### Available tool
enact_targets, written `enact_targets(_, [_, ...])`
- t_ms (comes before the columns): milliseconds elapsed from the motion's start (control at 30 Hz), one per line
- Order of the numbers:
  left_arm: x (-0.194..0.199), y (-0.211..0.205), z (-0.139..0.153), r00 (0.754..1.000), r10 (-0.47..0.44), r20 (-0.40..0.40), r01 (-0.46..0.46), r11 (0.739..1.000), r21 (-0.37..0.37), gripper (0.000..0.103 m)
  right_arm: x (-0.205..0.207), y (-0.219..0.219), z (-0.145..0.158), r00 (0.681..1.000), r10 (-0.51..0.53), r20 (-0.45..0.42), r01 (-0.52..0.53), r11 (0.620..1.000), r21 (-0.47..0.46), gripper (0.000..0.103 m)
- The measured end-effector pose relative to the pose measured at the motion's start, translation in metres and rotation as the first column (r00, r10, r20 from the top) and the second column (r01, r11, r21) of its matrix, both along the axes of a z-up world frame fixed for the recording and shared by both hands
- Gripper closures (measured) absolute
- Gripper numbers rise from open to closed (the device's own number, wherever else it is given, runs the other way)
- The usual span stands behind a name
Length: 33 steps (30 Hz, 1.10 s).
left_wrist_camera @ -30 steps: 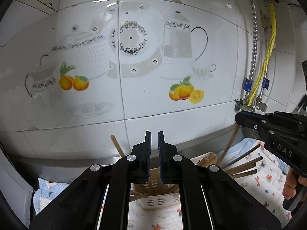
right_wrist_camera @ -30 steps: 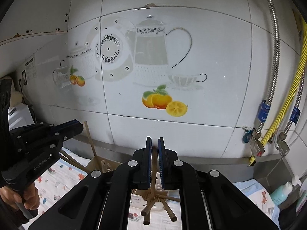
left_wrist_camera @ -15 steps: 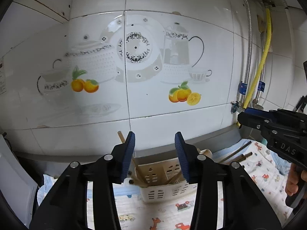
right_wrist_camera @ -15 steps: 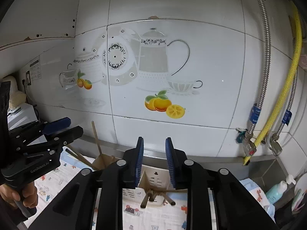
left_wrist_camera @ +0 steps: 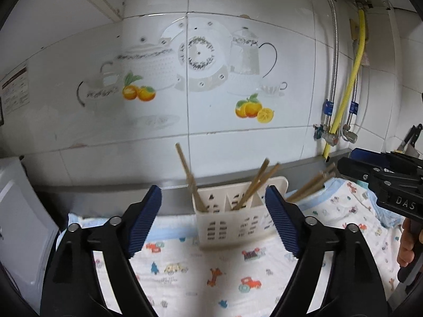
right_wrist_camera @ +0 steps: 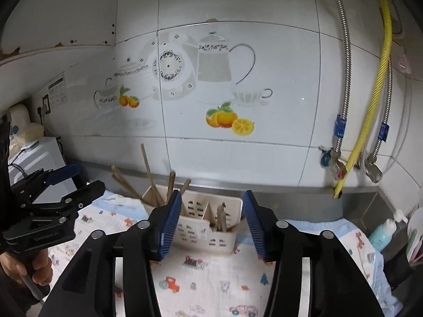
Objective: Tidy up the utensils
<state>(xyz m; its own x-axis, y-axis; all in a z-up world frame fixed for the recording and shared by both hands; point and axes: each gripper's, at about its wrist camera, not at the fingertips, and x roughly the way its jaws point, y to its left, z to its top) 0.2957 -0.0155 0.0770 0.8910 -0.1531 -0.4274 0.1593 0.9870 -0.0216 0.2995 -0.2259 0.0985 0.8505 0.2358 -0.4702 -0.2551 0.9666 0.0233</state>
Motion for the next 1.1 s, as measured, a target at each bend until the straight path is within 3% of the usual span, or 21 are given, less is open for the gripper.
enact_targets(333, [-0.047, 0.013, -0.007, 0.999, 0.028, 0.016, -0.028, 1.000, -0.004, 0.005, -0.043, 0.006, -0.017, 1.000, 0.002, -0.020, -0.002, 1.000, 0.016, 0.033])
enact_targets(533, [-0.071, 0.020, -0.012, 0.999, 0.041, 0.008, -0.041, 0.999, -0.006, 0.005, -0.072, 0.007, -0.027, 1.000, -0.015, -0.016, 0.015, 1.000, 0.001, 0.017])
enact_targets(1100, [-0.140, 0.046, -0.023, 0.997, 0.077, 0.019, -0.076, 0.997, -0.030, 0.005, -0.138, 0.010, -0.047, 0.998, -0.068, -0.007, 0.068, 0.997, -0.027, 0.011])
